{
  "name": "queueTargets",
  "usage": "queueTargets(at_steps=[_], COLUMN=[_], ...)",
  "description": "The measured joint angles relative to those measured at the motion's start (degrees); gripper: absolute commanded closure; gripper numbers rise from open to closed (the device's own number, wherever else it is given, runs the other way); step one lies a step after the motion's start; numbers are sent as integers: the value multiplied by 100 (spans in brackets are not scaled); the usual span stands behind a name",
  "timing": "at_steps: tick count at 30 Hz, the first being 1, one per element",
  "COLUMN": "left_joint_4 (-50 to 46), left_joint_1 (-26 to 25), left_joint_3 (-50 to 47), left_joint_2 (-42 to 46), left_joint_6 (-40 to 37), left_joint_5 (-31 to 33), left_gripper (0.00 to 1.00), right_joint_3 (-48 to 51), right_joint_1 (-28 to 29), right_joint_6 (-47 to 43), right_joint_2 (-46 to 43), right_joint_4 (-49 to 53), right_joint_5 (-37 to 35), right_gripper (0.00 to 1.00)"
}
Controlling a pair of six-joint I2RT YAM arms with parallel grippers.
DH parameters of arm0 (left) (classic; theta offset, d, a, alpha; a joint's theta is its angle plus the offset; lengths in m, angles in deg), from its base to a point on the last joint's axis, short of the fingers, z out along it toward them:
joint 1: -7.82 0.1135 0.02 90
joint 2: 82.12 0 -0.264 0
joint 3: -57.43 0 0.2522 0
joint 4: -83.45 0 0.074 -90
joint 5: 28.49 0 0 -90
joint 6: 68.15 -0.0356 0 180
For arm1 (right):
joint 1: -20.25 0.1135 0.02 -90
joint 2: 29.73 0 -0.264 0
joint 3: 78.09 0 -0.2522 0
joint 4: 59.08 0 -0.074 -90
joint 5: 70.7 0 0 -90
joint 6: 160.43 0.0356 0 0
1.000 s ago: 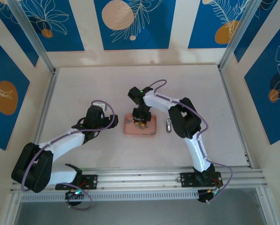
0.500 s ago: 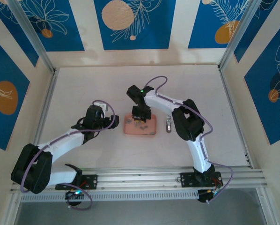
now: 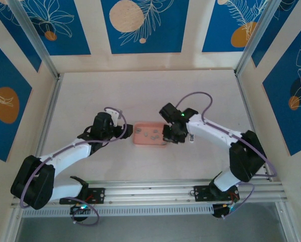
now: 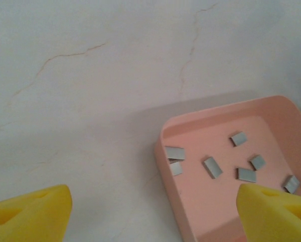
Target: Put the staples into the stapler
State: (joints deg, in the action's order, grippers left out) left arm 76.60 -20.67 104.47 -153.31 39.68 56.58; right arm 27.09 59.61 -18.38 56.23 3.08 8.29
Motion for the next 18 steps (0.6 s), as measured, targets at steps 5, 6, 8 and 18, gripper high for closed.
queueTargets(at_steps=[5, 6, 8, 18], left_joint_4=[39, 39, 39, 81], left_joint_1=[-205, -258, -356, -627], left_joint_3=[0, 0, 11, 129], left_joint_2=[-28, -42, -79, -282], left_joint_6=[-42, -42, -42, -92], left_joint_5=[11, 28, 63, 181], left_gripper=[15, 15, 15, 15], right_joint_3=[1110, 1285, 1565, 1794], right_joint_1=[-374, -457, -608, -778], right_joint_6=[-20, -42, -122, -938], right_joint_2=[-745, -841, -925, -411], right_joint_4=[-155, -190, -286, -450], right_joint_5=[249, 323, 455, 660], right_gripper=[82, 82, 82, 82])
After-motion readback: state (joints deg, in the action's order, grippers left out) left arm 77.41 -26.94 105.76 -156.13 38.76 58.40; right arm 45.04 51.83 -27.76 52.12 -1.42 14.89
